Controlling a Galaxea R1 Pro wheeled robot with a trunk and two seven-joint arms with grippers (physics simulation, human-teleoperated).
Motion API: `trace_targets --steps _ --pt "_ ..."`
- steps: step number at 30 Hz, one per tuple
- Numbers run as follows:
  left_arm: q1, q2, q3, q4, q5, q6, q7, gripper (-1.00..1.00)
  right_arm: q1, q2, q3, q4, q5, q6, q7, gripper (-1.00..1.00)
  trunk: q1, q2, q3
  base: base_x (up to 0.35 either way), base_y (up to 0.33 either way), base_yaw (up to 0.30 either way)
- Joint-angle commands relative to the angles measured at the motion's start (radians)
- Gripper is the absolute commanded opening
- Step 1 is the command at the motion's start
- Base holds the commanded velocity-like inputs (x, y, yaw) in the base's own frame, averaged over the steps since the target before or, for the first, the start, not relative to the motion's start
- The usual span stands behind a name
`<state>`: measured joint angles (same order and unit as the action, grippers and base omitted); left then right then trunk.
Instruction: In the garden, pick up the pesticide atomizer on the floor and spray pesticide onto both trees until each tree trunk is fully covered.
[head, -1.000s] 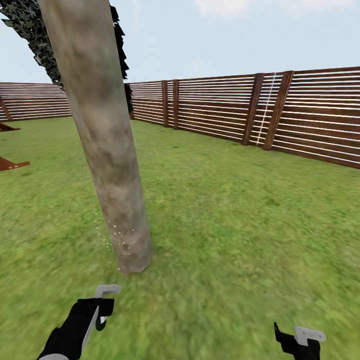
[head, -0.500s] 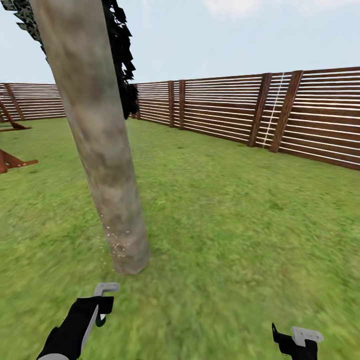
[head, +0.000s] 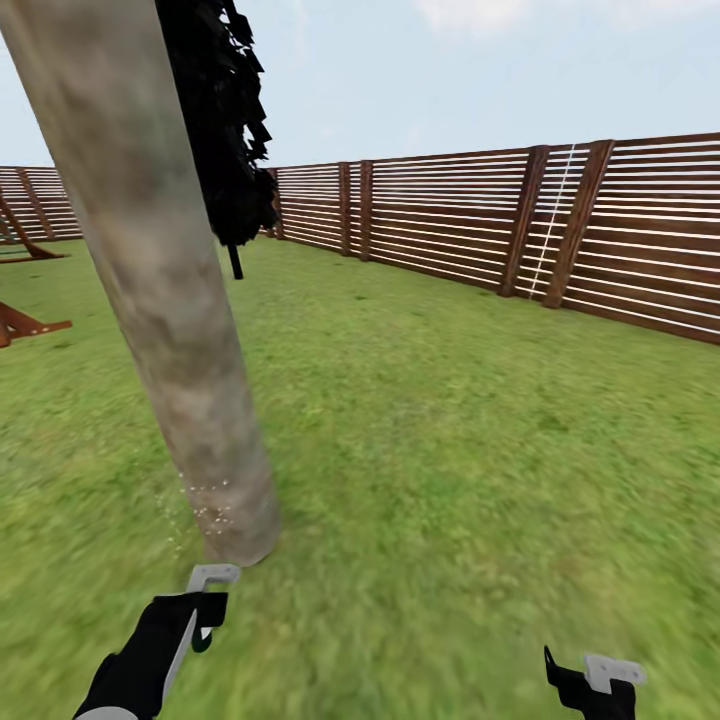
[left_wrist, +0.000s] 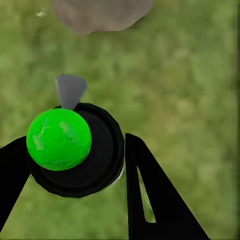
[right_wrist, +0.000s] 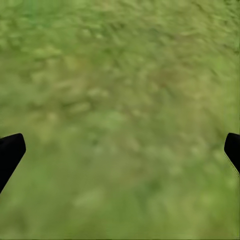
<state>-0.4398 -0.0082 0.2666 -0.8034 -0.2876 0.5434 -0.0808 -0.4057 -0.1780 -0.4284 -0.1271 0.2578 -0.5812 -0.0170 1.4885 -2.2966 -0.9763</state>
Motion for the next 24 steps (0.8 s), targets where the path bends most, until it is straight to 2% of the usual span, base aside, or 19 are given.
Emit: trace_targets --steps 1,8,10,12,15,17,18,20,22,23,24 --pt "0.0 0.001 0.004 -0.002 -0.01 0.004 -0.008 -1.0 -0.001 0.0 -0.007 0.001 0.01 -0.003 -0.002 1.0 0.0 0.0 -0.001 0.186 -0.205 0.005" --pt "0.0 -0.003 0.002 -0.007 -0.009 -0.001 -0.007 -1.0 -0.001 0.001 -0.007 0.001 0.011 -0.003 -0.003 1.0 0.0 0.0 0.001 -0.17 -0.2 0.231" --pt "-0.013 -0.007 -0.005 -0.01 -0.008 -0.04 -0.007 -1.0 -0.001 0.002 -0.007 0.001 0.011 -0.003 -0.003 1.0 0.0 0.0 0.002 -0.32 -0.016 0.252" --pt "-0.015 -0.014 -0.008 -0.054 -0.008 -0.045 -0.008 -1.0 -0.001 0.002 -0.007 0.001 0.011 -0.003 -0.003 1.0 0.0 0.0 0.002 -0.147 -0.003 0.089" --pt "-0.012 0.008 0.003 -0.173 -0.006 -0.039 -0.022 -1.0 -0.001 0.001 -0.007 0.001 0.011 -0.003 -0.003 1.0 0.0 0.0 0.002 -0.021 0.0 0.013" --pt "-0.013 0.041 0.011 -0.203 -0.003 -0.035 -0.023 -1.0 -0.001 0.002 -0.007 0.001 0.011 -0.003 -0.003 1.0 0.0 0.0 0.002 -0.003 0.0 0.002" --pt "-0.014 0.039 0.006 -0.209 -0.003 -0.033 -0.022 -1.0 -0.001 0.002 -0.007 0.001 0.011 -0.003 -0.002 1.0 0.0 0.0 0.002 0.0 0.0 0.0" --pt "-0.014 0.014 -0.025 -0.224 -0.003 -0.03 -0.022 -1.0 -0.001 0.002 -0.007 0.002 0.011 -0.003 -0.002 1.0 0.0 0.0 0.002 0.0 0.0 0.0" --pt "-0.014 -0.045 -0.09 -0.286 -0.007 0.008 -0.019 -1.0 -0.001 0.0 -0.007 0.001 0.011 -0.003 -0.001 1.0 0.0 0.0 0.002 0.0 0.0 0.0" --pt "-0.013 -0.052 -0.097 -0.342 -0.004 0.062 -0.022 -1.0 -0.001 0.0 -0.007 0.001 0.011 -0.003 -0.001 1.0 0.0 0.0 0.002 0.0 0.0 0.0" --pt "-0.013 -0.047 -0.085 -0.391 0.0 0.104 -0.024 -1.0 -0.001 0.0 -0.007 0.001 0.011 -0.003 0.0 1.0 0.0 0.0 0.002 0.0 0.0 0.0"
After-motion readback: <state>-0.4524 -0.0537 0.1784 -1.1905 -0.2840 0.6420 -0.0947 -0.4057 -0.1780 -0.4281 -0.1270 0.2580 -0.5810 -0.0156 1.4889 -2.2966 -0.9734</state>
